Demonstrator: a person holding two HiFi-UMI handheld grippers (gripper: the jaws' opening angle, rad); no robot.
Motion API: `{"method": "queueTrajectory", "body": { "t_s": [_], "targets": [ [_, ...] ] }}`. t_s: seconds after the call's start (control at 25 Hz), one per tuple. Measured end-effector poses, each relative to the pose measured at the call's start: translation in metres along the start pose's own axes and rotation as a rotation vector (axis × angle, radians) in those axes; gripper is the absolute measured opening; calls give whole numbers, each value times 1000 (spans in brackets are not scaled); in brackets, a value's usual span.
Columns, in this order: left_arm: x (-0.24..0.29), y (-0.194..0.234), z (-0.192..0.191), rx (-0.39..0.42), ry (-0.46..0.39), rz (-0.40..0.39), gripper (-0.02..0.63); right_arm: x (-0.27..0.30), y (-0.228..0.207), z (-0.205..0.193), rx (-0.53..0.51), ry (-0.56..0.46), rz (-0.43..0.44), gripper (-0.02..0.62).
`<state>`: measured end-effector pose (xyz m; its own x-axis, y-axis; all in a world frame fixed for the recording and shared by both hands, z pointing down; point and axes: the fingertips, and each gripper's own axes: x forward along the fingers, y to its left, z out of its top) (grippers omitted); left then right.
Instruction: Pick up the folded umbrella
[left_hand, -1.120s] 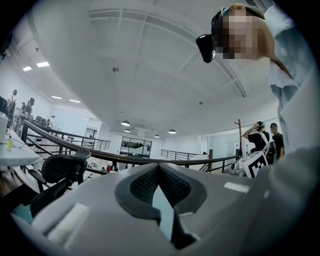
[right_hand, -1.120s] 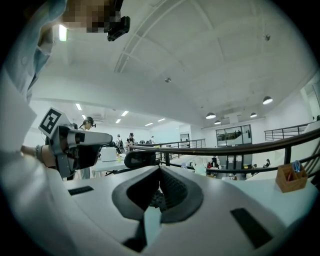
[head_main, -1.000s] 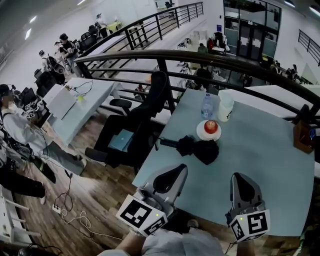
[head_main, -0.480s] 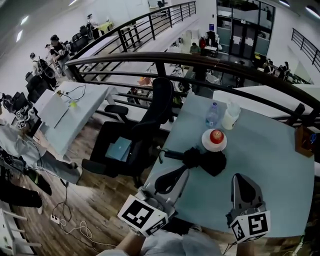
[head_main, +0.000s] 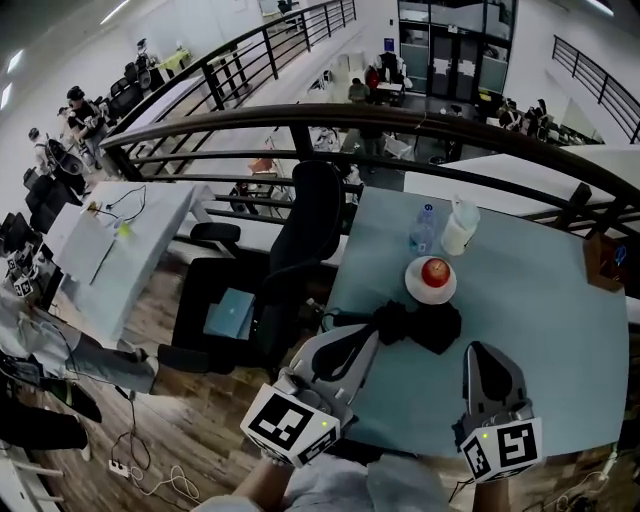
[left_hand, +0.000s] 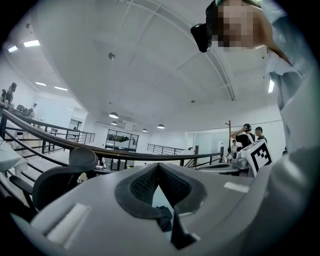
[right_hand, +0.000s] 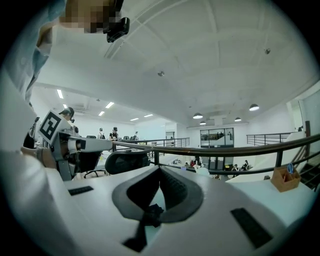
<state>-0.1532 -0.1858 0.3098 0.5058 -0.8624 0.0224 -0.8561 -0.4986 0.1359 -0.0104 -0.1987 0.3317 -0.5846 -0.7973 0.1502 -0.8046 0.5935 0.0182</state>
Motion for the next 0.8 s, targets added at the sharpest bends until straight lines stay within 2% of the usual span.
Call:
{"method": "queueTrajectory", "body": {
  "t_s": [0.32,0.44,0.52,0.8],
  "targets": [
    [11,13,-21,11,46,-114,5,4,12,-7,7,31,-90,0],
    [20,14,-31,-20,51,-168,5,2,15,-14,10,51,-120,0],
    [27,16,-38,-41,61,-189,5,0,17,-15,13,62,-136,0],
    [54,25,-70,-8,170,-218,6,-12,11,-22,33,100,-184,0]
  ]
}}
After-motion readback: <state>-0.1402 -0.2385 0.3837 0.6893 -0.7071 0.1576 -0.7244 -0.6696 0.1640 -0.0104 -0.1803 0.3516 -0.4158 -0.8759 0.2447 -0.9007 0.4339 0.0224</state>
